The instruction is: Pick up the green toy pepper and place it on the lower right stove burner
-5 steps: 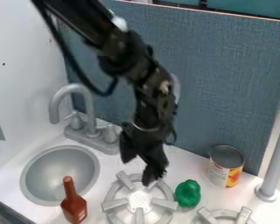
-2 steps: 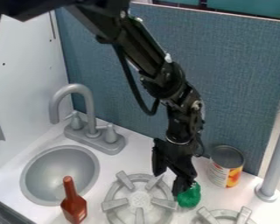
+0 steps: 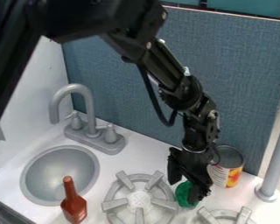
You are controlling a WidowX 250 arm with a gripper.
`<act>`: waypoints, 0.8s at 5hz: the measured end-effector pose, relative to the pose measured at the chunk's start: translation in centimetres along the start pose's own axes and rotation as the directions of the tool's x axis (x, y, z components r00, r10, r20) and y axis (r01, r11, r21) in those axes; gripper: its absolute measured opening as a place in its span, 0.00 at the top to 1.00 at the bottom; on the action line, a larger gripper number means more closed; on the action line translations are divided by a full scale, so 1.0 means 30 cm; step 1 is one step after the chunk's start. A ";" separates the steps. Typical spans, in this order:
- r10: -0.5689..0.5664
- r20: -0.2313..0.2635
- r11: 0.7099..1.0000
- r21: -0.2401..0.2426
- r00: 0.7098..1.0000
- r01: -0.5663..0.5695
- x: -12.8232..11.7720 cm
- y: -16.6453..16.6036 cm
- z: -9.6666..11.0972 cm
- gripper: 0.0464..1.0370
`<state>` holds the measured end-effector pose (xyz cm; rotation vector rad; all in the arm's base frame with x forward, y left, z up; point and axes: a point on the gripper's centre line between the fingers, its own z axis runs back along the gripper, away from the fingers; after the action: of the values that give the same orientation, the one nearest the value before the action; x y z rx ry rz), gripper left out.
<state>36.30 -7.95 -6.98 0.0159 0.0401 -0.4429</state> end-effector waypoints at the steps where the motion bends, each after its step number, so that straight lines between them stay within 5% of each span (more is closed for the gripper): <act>1: -0.003 -0.022 0.999 0.033 1.000 0.003 0.027 -0.021 -0.023 0.09; 3: 0.060 -0.018 0.993 0.101 0.998 -0.058 0.051 -0.010 -0.032 0.58; 4: 0.083 -0.010 0.990 0.114 0.996 -0.082 0.034 -0.006 -0.032 0.65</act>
<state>37.10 -8.53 -7.99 0.1320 0.0288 -0.3619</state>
